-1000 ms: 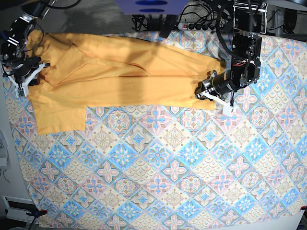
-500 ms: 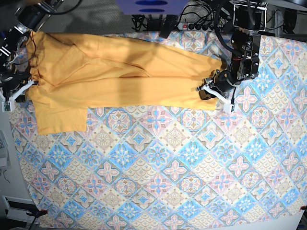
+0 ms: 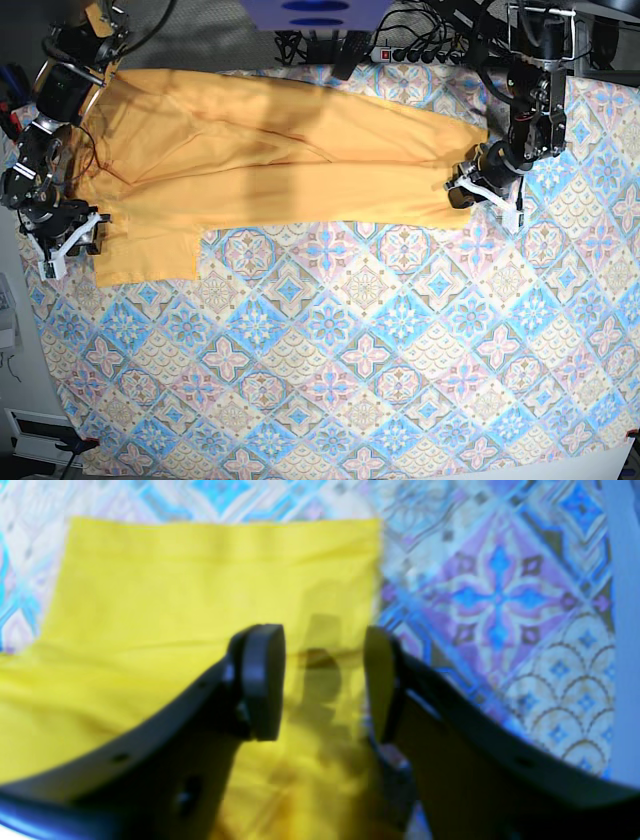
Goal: Fold the T-shirt properly
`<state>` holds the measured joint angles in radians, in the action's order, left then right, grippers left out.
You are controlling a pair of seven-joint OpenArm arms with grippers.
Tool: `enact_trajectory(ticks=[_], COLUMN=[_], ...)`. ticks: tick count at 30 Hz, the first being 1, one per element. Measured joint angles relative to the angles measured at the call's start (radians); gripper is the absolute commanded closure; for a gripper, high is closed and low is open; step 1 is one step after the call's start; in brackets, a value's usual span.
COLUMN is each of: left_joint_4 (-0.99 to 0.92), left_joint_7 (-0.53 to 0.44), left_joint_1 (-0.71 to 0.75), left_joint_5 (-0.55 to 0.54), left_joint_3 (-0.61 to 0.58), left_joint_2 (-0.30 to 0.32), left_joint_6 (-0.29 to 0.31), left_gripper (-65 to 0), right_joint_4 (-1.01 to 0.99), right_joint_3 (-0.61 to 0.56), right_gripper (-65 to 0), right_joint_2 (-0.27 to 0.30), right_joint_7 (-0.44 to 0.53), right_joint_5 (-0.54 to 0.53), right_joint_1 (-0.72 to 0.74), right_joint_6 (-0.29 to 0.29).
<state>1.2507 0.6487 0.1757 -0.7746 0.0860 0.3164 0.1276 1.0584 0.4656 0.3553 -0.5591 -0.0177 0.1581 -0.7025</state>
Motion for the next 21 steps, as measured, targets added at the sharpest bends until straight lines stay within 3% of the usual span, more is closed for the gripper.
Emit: enact_trajectory(ticks=[11,21], left_joint_4=[0.001,0.002], left_joint_7=[-0.029,-0.029], left_joint_1=[0.048,0.102], left_joint_5=[-0.008,-0.008], left_joint_3=[0.015,0.11], left_joint_2=[0.065,0.081], left_joint_6=[0.002,0.003], left_gripper=[-1.7,-1.7], right_joint_4=[-0.142,-0.212], right_joint_3=[-0.174,-0.284], right_gripper=[-28.1,-28.1], right_joint_2=[0.023,0.022], right_joint_7=[0.062,0.071], right_joint_5=[-0.003,0.002], right_joint_1=[0.078,0.137], right_joint_6=[0.004,0.003])
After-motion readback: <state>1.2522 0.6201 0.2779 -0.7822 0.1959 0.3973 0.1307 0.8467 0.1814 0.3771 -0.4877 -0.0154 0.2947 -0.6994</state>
